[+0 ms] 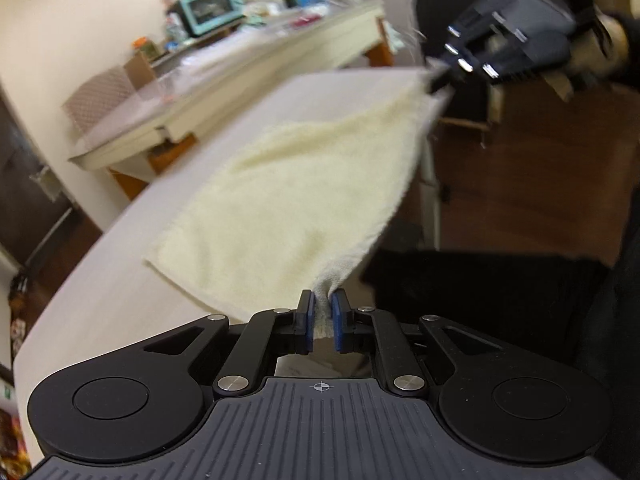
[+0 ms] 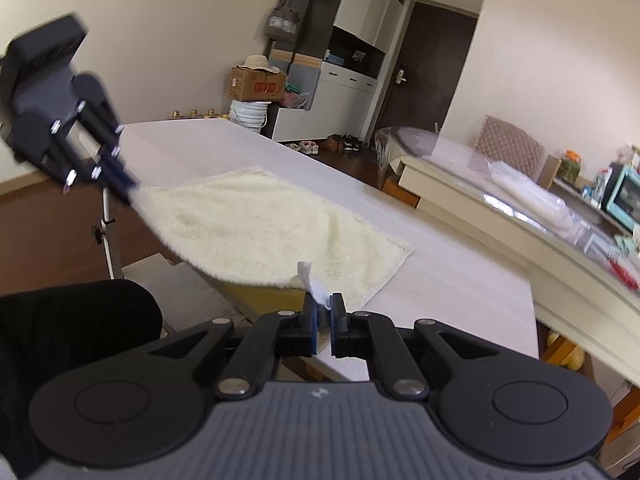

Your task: Fold towel

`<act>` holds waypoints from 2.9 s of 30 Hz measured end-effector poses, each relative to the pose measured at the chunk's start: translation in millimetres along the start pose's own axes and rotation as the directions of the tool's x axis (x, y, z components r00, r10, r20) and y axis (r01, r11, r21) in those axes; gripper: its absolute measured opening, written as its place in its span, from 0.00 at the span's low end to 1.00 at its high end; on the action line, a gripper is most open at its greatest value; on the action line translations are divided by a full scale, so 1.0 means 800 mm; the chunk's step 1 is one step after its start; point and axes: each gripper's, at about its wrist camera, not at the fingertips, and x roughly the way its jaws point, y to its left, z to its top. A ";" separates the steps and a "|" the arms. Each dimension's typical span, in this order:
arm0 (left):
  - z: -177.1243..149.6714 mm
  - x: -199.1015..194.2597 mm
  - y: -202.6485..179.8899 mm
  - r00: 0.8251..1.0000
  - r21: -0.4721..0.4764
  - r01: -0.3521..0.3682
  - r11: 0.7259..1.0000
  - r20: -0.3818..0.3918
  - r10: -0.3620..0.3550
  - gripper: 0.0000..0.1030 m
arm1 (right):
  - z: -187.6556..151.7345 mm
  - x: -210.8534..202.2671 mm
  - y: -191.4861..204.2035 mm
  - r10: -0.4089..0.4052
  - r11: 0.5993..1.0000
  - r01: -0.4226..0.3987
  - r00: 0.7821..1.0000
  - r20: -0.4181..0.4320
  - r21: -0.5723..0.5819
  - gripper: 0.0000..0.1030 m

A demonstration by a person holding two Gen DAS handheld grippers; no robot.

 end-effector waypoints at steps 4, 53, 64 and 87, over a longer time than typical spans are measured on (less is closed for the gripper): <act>0.032 0.008 0.050 0.999 -0.068 -0.046 0.997 0.017 0.047 0.10 | 0.027 0.010 -0.022 -0.015 1.000 0.015 0.999 0.028 -0.004 0.07; 0.042 0.100 0.199 0.997 -0.279 -0.036 0.960 0.049 0.051 0.41 | 0.014 0.165 -0.118 0.195 0.885 -0.127 0.975 -0.110 0.447 0.22; 0.022 0.132 0.152 0.999 -0.217 0.023 0.976 -0.040 -0.032 0.40 | 0.008 0.163 -0.128 0.182 0.926 -0.114 0.970 -0.161 0.361 0.07; 0.049 0.175 0.235 0.988 -0.223 -0.141 0.965 -0.092 0.123 0.24 | 0.043 0.219 -0.165 0.111 0.915 -0.055 0.987 -0.118 0.400 0.24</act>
